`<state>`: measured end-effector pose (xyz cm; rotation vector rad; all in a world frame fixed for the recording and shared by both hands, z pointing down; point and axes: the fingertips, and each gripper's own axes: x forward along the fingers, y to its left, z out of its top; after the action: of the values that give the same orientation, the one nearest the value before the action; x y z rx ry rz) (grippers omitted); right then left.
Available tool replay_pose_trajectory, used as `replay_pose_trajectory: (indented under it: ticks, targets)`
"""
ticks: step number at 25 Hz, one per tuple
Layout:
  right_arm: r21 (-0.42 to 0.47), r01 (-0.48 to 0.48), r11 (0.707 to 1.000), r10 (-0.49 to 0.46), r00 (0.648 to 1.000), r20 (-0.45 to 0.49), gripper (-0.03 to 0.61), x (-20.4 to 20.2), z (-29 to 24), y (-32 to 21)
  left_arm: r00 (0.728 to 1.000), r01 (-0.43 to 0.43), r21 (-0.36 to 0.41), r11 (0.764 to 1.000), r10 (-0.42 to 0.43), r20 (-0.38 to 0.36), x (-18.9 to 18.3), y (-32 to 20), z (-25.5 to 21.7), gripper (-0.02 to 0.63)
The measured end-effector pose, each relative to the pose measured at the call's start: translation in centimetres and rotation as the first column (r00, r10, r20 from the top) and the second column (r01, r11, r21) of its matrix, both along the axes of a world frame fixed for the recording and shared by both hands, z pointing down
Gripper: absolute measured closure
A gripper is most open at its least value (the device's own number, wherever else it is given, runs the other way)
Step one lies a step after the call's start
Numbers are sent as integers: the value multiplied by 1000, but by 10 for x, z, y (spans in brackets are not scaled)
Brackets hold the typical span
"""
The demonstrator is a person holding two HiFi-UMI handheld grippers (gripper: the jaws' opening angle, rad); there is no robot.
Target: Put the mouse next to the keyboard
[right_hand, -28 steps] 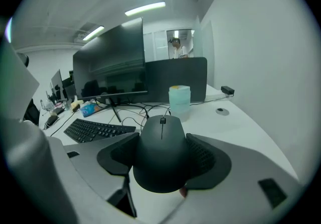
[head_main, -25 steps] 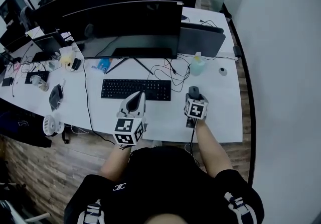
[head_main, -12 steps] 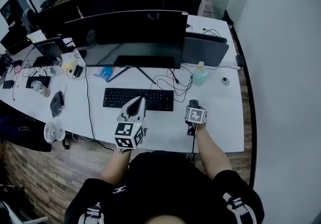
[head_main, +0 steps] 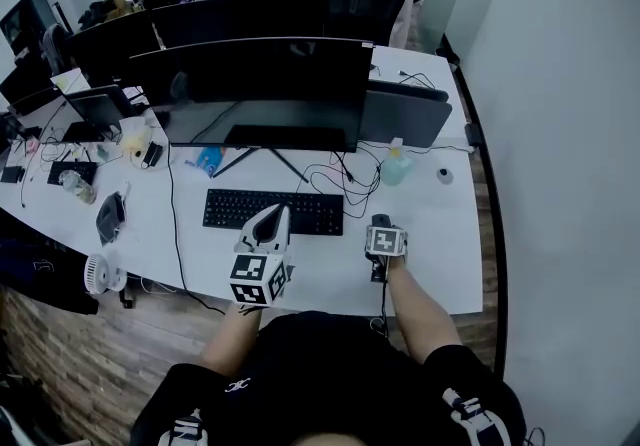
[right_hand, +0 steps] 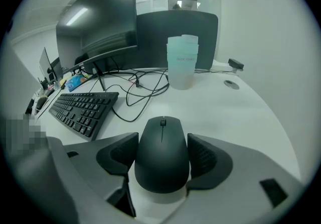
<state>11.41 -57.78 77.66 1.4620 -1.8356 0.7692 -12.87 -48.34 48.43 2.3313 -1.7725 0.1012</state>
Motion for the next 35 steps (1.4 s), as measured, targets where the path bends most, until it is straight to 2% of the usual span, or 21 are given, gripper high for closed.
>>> replay_pose_trajectory:
  ticks: [4, 6, 8, 9, 14, 16, 19, 21, 25, 35]
  targets:
    - [141, 13, 990, -8, 999, -35, 252, 1, -36, -7, 1000, 1, -7, 1000, -1, 3, 3, 2, 3, 597]
    - [276, -3, 961, 5, 1000, -9, 291, 0, -72, -14, 1000, -2, -7, 1000, 2, 2, 5, 3, 4, 597]
    - [414, -16, 910, 1, 999, 34, 337, -4, -116, -18, 1000, -6, -1, 1000, 6, 2, 5, 3, 3, 597]
    - [475, -18, 880, -5, 999, 48, 382, -4, -138, -18, 1000, -8, 2, 1000, 8, 1, 6, 3, 2, 597]
    - [704, -35, 709, -56, 993, 105, 555, -3, -249, 1, 1000, -21, 12, 1000, 21, -4, 15, 0, -1, 597]
    - [757, -50, 651, -80, 988, 134, 561, -2, -286, 11, 999, -33, 21, 999, 33, -5, 20, -2, -4, 597]
    - [796, -77, 601, -100, 980, 171, 563, 3, -325, 25, 999, -47, 38, 998, 47, -5, 29, -6, -10, 597]
    - [805, -92, 586, -98, 978, 184, 565, 9, -339, 34, 999, -53, 47, 997, 54, -5, 34, -7, -14, 597]
    - [810, -98, 578, -107, 975, 194, 566, 14, -345, 52, 998, -63, 46, 997, 63, -5, 40, -4, -16, 597]
    - [792, -87, 604, -106, 976, 188, 565, 11, -333, 59, 998, -69, 44, 997, 69, 0, 45, 0, -16, 597]
